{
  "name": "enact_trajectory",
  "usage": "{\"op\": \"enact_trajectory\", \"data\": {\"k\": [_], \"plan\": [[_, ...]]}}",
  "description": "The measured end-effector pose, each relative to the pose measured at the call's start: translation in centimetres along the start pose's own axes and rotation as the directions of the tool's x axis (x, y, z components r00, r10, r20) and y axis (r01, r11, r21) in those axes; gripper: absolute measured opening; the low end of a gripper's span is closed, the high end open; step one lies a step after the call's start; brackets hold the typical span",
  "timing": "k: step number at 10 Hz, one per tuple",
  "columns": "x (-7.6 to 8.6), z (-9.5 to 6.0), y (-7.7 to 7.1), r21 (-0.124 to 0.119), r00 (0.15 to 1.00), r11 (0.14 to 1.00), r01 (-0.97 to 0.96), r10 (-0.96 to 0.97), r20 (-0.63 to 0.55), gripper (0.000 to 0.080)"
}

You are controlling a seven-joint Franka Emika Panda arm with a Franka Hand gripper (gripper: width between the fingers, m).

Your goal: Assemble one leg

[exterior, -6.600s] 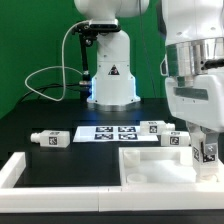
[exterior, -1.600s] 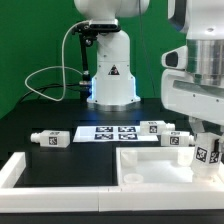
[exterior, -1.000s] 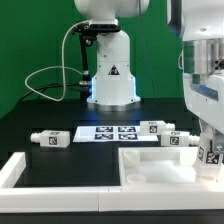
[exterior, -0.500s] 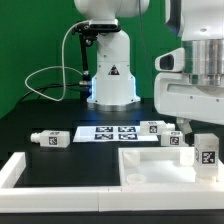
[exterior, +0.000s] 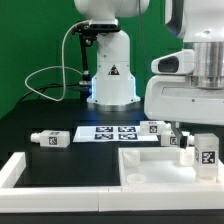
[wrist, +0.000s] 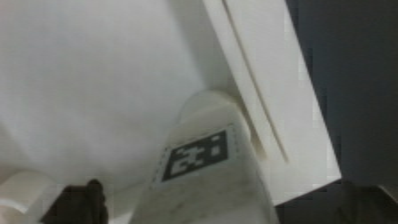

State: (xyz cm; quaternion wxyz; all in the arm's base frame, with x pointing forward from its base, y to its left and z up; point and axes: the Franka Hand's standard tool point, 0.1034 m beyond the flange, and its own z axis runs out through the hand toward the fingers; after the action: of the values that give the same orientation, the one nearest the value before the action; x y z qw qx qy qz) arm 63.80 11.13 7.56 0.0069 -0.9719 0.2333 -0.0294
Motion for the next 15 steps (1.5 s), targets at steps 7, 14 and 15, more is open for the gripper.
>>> {"op": "enact_trajectory", "data": {"k": [7, 14, 15], "plan": [[0.02, 0.12, -0.13, 0.007, 0.885, 0.885, -0.465, 0.465, -0.007, 0.0284], [-0.14, 0.31, -0.15, 0.072, 0.409, 0.405, -0.911, 0.910, 0.064, 0.0284], [-0.22, 0.29, -0.24, 0.078, 0.523, 0.519, -0.851, 0.851, 0.050, 0.0453]]}}
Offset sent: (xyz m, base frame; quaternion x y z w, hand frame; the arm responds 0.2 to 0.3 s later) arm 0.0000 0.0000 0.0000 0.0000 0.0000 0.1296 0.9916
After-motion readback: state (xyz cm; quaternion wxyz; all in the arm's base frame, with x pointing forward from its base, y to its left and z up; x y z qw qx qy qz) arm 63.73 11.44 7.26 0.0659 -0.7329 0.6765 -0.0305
